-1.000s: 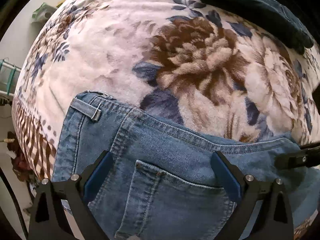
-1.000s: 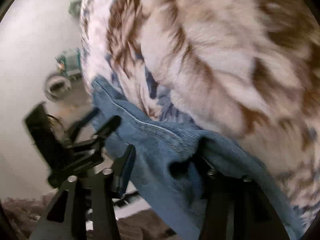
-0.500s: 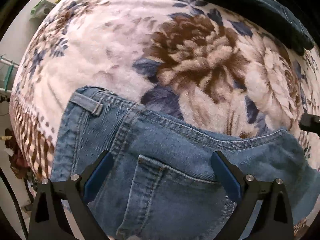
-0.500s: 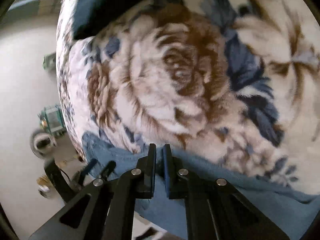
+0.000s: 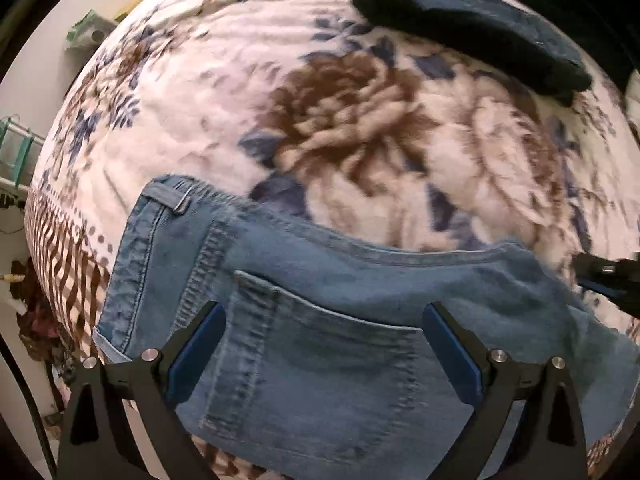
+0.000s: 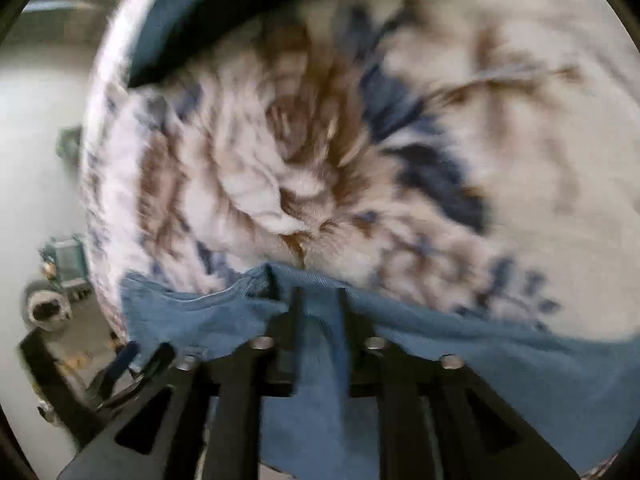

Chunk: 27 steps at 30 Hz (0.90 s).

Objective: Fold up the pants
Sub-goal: 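Open the left gripper over the folded jeans while the right gripper grasps the jeans edge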

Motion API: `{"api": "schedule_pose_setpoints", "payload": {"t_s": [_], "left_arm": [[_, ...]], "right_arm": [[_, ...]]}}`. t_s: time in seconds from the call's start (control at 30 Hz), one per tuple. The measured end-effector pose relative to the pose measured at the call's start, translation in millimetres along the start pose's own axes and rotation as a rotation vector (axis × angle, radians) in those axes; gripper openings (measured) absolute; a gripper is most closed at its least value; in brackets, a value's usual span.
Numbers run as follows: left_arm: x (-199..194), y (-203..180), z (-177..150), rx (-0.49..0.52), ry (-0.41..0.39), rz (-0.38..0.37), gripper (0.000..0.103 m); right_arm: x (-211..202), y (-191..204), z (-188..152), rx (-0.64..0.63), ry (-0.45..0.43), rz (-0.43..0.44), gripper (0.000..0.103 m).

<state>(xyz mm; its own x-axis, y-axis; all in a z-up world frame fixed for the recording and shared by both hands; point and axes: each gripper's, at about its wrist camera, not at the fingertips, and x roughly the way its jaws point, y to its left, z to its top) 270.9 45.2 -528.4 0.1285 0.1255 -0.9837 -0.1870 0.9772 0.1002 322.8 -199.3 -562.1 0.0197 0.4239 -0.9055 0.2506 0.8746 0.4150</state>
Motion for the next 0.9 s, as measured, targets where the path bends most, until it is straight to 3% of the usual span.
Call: {"api": "schedule_pose_setpoints", "payload": {"t_s": [0.03, 0.07, 0.13, 0.27, 0.33, 0.37, 0.4, 0.53, 0.67, 0.77, 0.9], "left_arm": [[-3.6, -5.1, -0.5, 0.005, -0.008, -0.006, 0.102], [-9.2, -15.5, -2.6, 0.013, -0.022, -0.014, 0.102], [-15.0, -35.6, -5.8, 0.047, -0.035, -0.002, 0.102], [-11.5, -67.0, -7.3, 0.093, -0.03, 0.002, 0.102], [-7.0, -84.8, -6.4, 0.115, -0.033, 0.011, 0.102], [-4.3, -90.5, -5.9, 0.128, -0.037, 0.025, 0.102], [1.3, -94.0, -3.6, 0.143, -0.037, 0.035, 0.102], [18.7, -110.5, 1.8, 0.184, -0.026, 0.083, 0.102], [12.7, -114.4, 1.8, 0.158, -0.014, 0.047, 0.102], [-12.8, -126.8, -8.2, 0.156, -0.049, -0.013, 0.102], [-40.3, -172.5, -35.5, 0.222, -0.048, -0.085, 0.102]], "right_arm": [[-20.0, -16.3, -9.3, 0.037, -0.049, -0.034, 0.068], [-33.6, -30.2, -17.8, 0.069, -0.081, -0.069, 0.073], [-52.6, -69.6, -25.2, 0.135, -0.085, -0.121, 0.073], [-45.3, -128.6, -35.0, 0.259, 0.006, -0.157, 0.073], [-25.0, -148.7, -35.5, 0.235, 0.037, -0.233, 0.057], [-13.7, -153.4, -31.0, 0.215, 0.037, -0.282, 0.042], [-10.4, -160.7, -28.4, 0.208, 0.02, -0.302, 0.039], [-20.8, -177.5, -20.4, 0.241, -0.042, -0.306, 0.034], [-52.8, -193.0, -29.9, 0.3, -0.054, -0.179, 0.037], [-105.0, -229.7, -62.1, 0.396, -0.164, -0.122, 0.056], [-168.5, -313.0, -119.5, 0.61, -0.29, -0.155, 0.057]]}}
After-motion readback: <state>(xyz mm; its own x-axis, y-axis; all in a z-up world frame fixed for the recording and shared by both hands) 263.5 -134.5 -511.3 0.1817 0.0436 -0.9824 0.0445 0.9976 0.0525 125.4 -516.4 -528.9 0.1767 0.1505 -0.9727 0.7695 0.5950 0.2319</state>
